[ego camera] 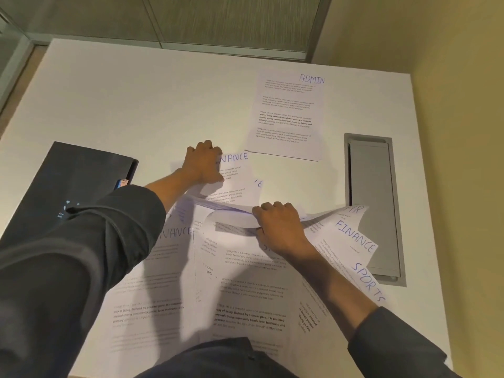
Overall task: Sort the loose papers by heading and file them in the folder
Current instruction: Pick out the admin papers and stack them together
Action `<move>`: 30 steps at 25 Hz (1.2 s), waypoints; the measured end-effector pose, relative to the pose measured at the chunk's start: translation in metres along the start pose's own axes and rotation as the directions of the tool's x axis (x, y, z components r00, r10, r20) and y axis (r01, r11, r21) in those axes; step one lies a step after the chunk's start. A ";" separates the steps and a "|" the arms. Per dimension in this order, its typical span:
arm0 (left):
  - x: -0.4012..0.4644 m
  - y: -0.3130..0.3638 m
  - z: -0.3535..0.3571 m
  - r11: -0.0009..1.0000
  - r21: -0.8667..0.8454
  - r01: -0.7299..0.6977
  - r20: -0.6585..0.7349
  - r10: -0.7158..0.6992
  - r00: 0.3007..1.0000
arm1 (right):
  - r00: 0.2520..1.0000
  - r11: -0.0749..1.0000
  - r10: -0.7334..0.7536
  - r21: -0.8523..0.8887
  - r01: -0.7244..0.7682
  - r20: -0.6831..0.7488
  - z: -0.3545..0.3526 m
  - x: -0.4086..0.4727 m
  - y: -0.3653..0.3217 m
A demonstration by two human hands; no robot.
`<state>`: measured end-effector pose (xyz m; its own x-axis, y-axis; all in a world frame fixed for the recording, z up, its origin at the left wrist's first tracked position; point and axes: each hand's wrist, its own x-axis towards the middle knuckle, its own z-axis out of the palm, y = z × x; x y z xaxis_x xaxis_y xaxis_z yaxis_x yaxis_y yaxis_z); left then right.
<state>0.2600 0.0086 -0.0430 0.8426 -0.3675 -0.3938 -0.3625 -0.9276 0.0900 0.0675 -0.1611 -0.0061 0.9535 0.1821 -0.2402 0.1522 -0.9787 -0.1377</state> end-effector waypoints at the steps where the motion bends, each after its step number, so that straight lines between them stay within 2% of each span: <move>1: -0.003 -0.001 -0.001 0.999 -0.043 -0.005 -0.038 0.003 0.999 | 1.000 1.000 0.005 -0.006 -0.005 -0.021 0.000 0.000 0.000; 4: -0.014 -0.002 -0.008 0.977 -0.208 -0.051 -0.140 0.022 0.990 | 1.000 1.000 -0.011 0.004 0.011 0.010 -0.002 0.000 0.000; 6: -0.026 -0.001 -0.014 0.961 -0.261 -0.086 -0.137 0.051 0.989 | 1.000 1.000 0.002 0.011 -0.002 -0.020 -0.003 0.000 0.000; 10: -0.055 0.004 -0.025 0.932 -0.284 -0.226 -0.005 0.234 0.972 | 0.994 0.998 0.058 0.029 -0.055 -0.095 -0.001 0.000 -0.003; 13: -0.069 0.008 -0.027 0.923 -0.274 -0.270 0.138 0.315 0.939 | 0.988 0.999 0.004 0.048 0.004 -0.157 -0.004 0.001 -0.005; 17: -0.074 0.014 -0.032 0.922 -0.298 -0.249 0.248 0.326 0.912 | 0.989 0.998 -0.038 0.044 0.045 -0.140 0.000 0.002 -0.004; 19: -0.073 0.016 -0.037 0.895 -0.403 -0.192 0.305 0.329 0.894 | 0.985 0.996 -0.076 0.043 0.083 -0.153 0.006 0.003 -0.003; 21: -0.065 0.014 -0.037 0.847 -0.516 -0.128 0.276 0.306 0.911 | 0.981 0.993 -0.099 0.041 0.108 -0.167 0.009 0.002 -0.004; 22: -0.057 0.011 -0.033 0.856 -0.502 -0.123 0.230 0.270 0.935 | 0.979 0.992 -0.110 0.043 0.119 -0.171 0.010 0.000 -0.005; 23: -0.048 0.009 -0.028 0.899 -0.417 -0.136 0.188 0.231 0.955 | 0.978 0.991 -0.118 0.047 0.128 -0.171 0.011 -0.001 -0.006; 25: -0.035 0.005 -0.015 0.978 -0.136 -0.160 0.152 0.181 0.972 | 0.975 0.989 -0.126 0.057 0.139 -0.181 0.012 -0.003 -0.006; 26: -0.032 0.004 -0.009 0.986 -0.037 -0.164 0.146 0.168 0.975 | 0.973 0.988 -0.128 0.064 0.143 -0.190 0.011 -0.005 -0.006; 30: -0.028 0.001 0.008 0.972 0.045 -0.229 0.139 0.221 0.965 | 0.971 0.985 -0.131 0.088 0.151 -0.199 0.012 -0.010 -0.005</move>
<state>0.2332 0.0186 -0.0390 0.6781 -0.5504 -0.4871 -0.5632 -0.8149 0.1368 0.0544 -0.1566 -0.0142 0.9579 0.2863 -0.0237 0.2710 -0.9279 -0.2561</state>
